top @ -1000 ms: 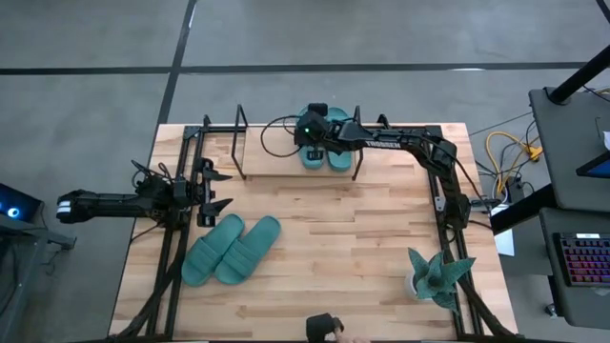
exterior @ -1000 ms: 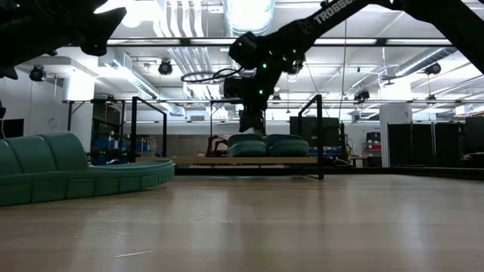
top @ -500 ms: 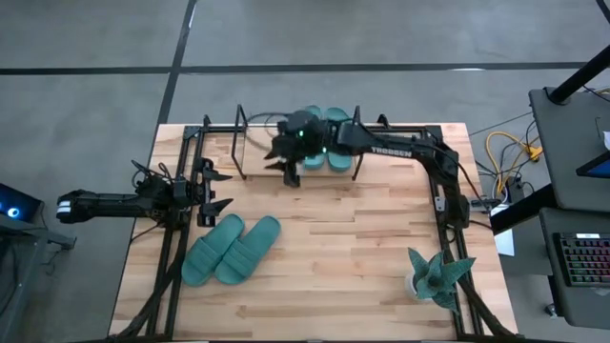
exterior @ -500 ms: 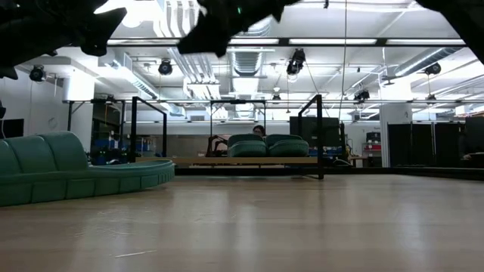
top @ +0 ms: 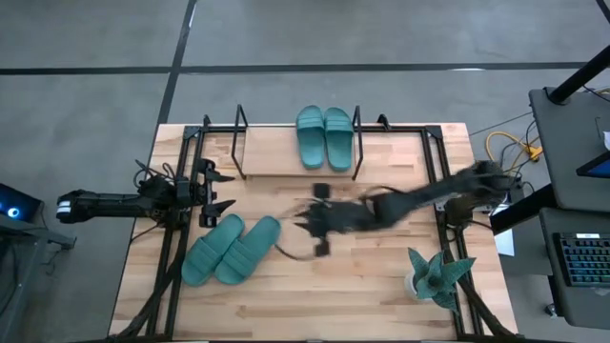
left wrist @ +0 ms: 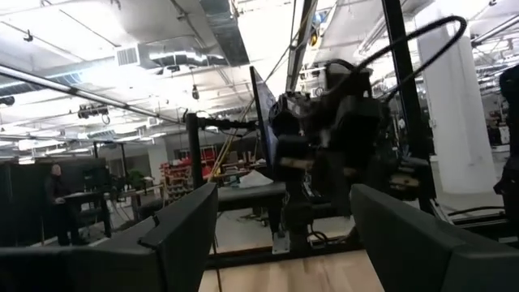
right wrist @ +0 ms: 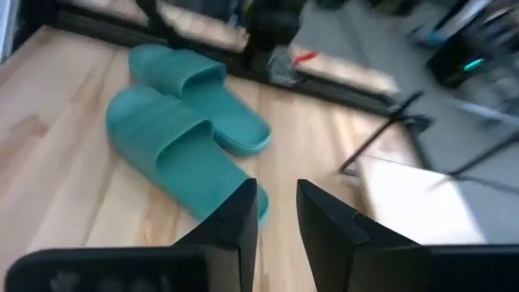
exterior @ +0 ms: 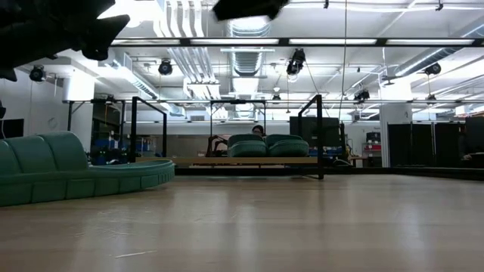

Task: Pick and place slides into the shelf
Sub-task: Put the blue slide on the shelf

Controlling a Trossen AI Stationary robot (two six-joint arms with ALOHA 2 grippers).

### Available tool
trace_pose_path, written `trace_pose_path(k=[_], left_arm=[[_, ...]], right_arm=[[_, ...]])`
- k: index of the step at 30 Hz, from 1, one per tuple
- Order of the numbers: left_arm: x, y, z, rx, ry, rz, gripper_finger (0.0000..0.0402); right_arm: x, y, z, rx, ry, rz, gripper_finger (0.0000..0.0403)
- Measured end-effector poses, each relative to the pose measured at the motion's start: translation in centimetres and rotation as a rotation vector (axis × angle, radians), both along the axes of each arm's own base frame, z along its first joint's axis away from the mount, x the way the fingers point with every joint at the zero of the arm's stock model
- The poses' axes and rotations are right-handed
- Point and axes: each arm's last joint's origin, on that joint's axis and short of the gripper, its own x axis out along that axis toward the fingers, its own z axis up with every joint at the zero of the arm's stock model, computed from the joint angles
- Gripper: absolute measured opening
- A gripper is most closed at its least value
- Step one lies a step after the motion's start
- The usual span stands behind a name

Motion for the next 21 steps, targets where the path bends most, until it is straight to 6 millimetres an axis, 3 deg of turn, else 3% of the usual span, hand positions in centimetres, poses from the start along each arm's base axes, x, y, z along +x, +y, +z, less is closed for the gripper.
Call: trace_pose_path(k=[6, 13, 16, 21], left_arm=[[0.1, 0.0, -0.1, -0.031, 0.013, -0.01, 0.0268], [0.2, 0.0, -0.3, -0.025, 0.035, -0.007, 0.0268], [0.2, 0.0, -0.4, -0.025, 0.037, -0.007, 0.0268], [0.2, 0.0, -0.4, -0.024, 0.04, -0.007, 0.0268]], right_arm=[[-8.6, 2.2, -1.8, 0.027, -0.262, 0.066, 0.0057], [-16.3, 0.3, -4.4, -0.084, -0.654, 0.144, 0.0054], [-18.3, -0.9, -6.0, -0.156, -0.735, 0.125, 0.0054], [-19.0, -2.6, -7.6, -0.13, -0.741, 0.052, 0.0054]])
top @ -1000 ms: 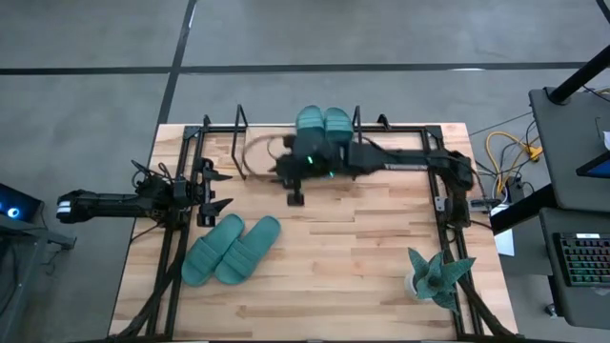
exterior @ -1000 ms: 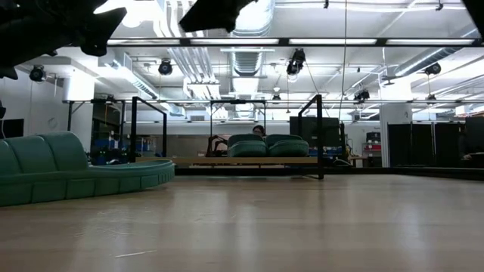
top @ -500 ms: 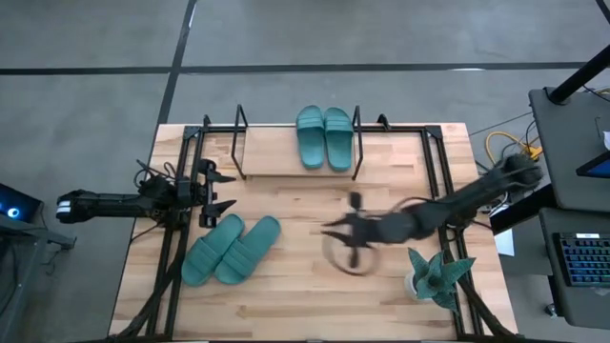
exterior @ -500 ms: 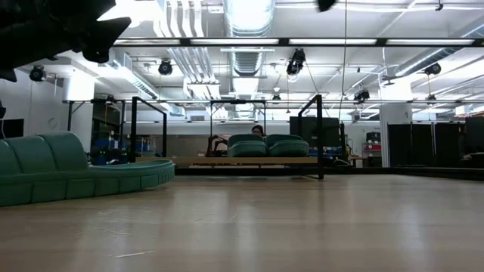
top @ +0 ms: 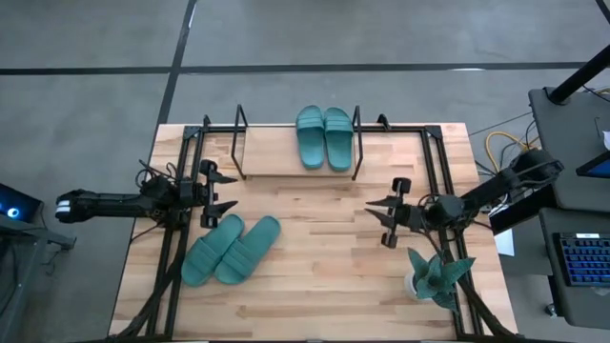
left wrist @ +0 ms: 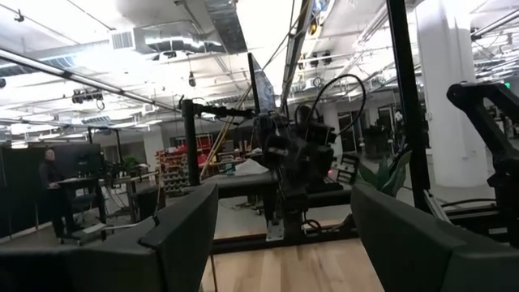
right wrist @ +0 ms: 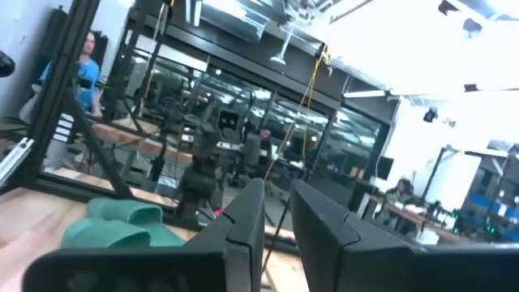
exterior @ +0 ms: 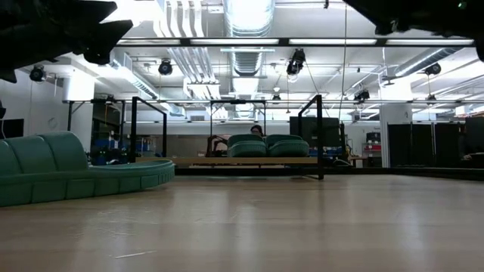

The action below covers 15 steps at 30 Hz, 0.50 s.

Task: Pick and place slides into the shelf
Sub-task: Put the blue slide on the shelf

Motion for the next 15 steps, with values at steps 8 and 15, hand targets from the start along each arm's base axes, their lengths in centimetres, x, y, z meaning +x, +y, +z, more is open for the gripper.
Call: trace_pose_path(k=[8, 15], left_arm=[[0.2, 0.0, 0.8, -0.042, -0.007, -0.01, 0.0268], [1.2, 0.1, 3.0, -0.25, 0.241, -0.04, 0.0268]], right_arm=[[0.1, -0.6, -0.2, 0.013, 0.011, -0.024, 0.0054], [0.1, -0.6, -0.2, -0.063, 0.02, -0.049, 0.0054]])
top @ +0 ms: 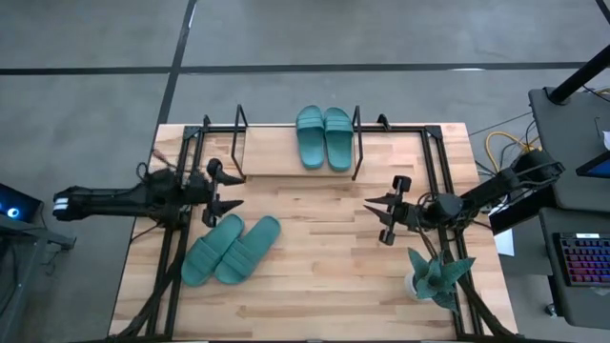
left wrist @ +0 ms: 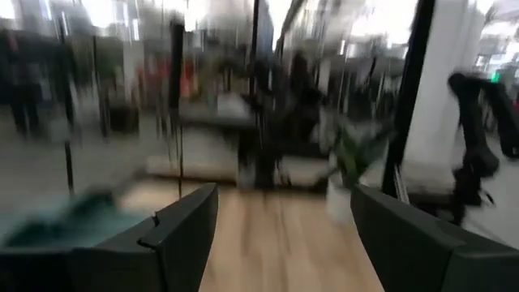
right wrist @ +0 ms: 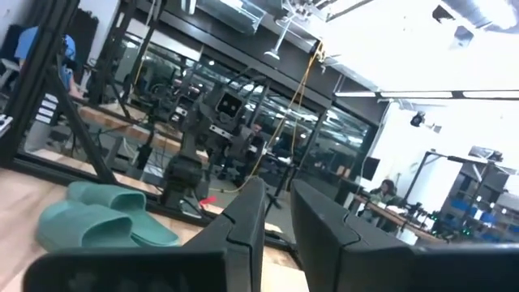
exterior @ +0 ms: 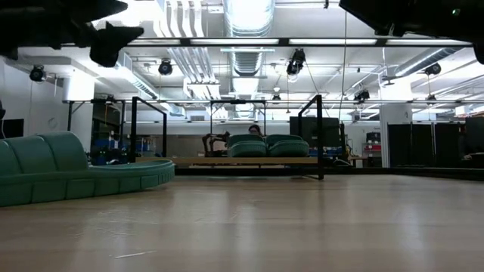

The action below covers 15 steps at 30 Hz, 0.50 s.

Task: Pick and place slides into the shelf
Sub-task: Put the blue slide on the shelf

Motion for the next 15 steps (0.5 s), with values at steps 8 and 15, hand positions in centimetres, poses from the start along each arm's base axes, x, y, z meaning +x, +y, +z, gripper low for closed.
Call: trace_pose_path(k=[8, 15], left_arm=[[1.9, -0.1, 2.4, -0.214, 0.382, -0.056, 0.0268], [4.4, -1.0, 1.5, -0.355, 0.567, -0.403, 0.0268]], right_arm=[[0.0, -0.2, 0.1, -0.052, 0.0, -0.028, 0.0054], [0.2, -0.8, 0.1, -0.036, -0.001, -0.057, 0.0054]])
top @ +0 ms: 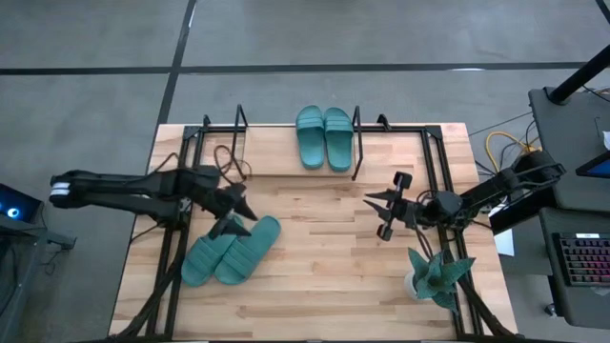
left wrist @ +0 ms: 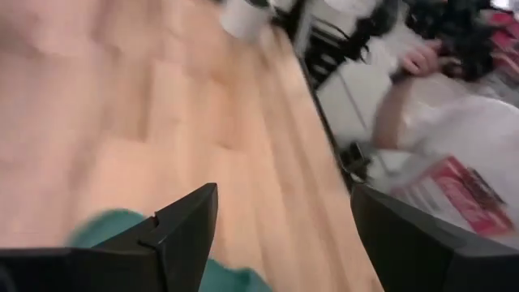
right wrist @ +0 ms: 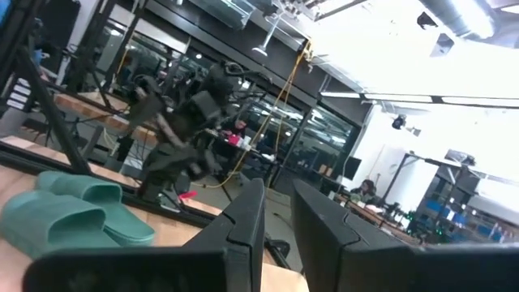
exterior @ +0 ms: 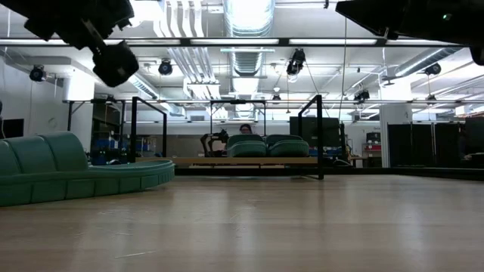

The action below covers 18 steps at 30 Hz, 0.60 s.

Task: Pick and place slides into the shelf
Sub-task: Put the blue slide on the shelf

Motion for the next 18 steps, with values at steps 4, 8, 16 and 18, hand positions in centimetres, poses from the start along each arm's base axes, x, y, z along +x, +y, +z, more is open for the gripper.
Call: trace_pose_path(k=[4, 8, 16, 18], left_arm=[[1.0, 0.0, -1.5, -0.03, 0.111, -0.021, 0.0268], [1.7, -0.1, -2.8, -0.057, 0.207, -0.051, 0.0268], [2.5, -1.2, -4.5, -0.216, 0.362, -0.184, 0.0268], [2.7, -1.4, -4.8, -0.216, 0.379, -0.197, 0.0267]], right_arm=[[0.1, -0.2, 0.0, 0.006, -0.001, -0.009, 0.0054], [0.1, -0.2, 0.0, 0.007, 0.0, -0.009, 0.0054], [0.1, -0.2, 0.0, 0.016, -0.001, -0.006, 0.0054], [0.1, -0.2, 0.0, 0.016, -0.001, -0.006, 0.0054]])
